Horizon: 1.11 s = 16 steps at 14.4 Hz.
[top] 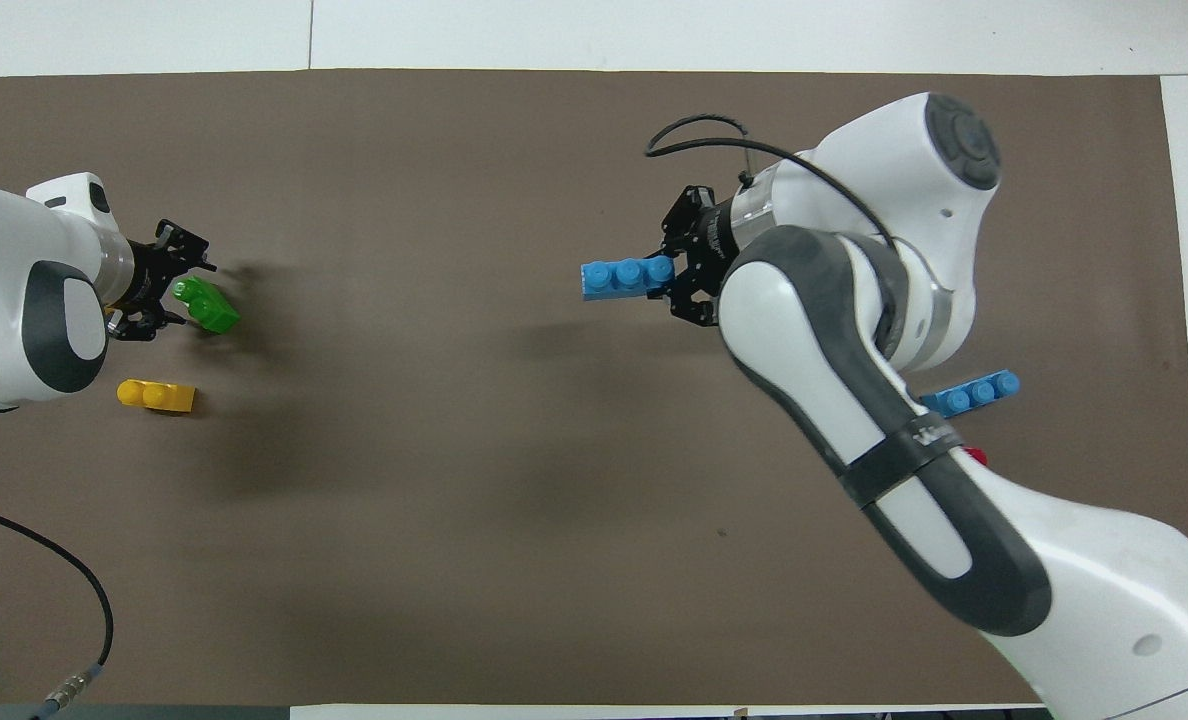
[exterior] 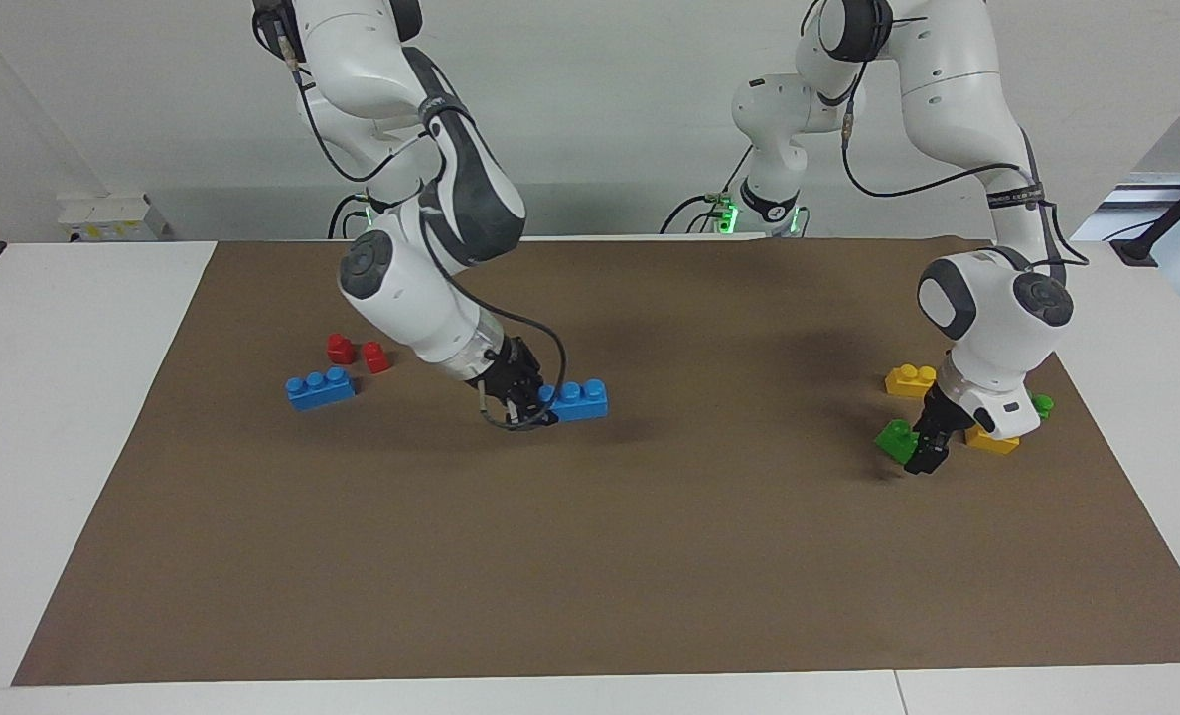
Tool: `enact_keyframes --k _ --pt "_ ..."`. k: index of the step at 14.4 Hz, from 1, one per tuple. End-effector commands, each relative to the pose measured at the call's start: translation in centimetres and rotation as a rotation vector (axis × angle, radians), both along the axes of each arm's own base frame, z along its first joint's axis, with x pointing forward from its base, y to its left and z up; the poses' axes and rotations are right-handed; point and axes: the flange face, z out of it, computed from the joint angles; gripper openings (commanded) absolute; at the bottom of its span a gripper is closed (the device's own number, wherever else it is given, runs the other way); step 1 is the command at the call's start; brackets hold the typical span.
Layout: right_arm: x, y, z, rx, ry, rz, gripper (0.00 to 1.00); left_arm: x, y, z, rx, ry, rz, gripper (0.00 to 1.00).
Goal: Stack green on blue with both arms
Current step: 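Carry the green brick and blue brick toward the table center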
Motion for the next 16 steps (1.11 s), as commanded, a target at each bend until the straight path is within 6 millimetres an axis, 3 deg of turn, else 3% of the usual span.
enact_keyframes --k 1,7,9,12,16 --pt "-3.3 1.6 -3.6 -0.026 -0.010 -0.031 0.00 0.2 -0.1 0.0 -0.005 -0.013 0.008 0.00" --pt "-7.6 4.8 -9.0 -0.024 0.017 -0.054 0.00 0.2 -0.6 1.1 -0.016 -0.002 0.015 0.00" --pt "-8.3 5.3 -10.3 -0.030 0.033 -0.046 0.00 -0.5 -1.4 4.0 -0.048 0.024 0.041 0.00" --pt "-9.4 6.2 -11.7 -0.022 0.017 -0.073 0.00 -2.0 -5.7 8.5 -0.070 0.050 0.140 0.00" --pt "-9.9 5.9 -12.6 -0.023 0.012 -0.098 0.00 -4.2 -11.4 13.5 -0.092 0.065 0.273 0.00"
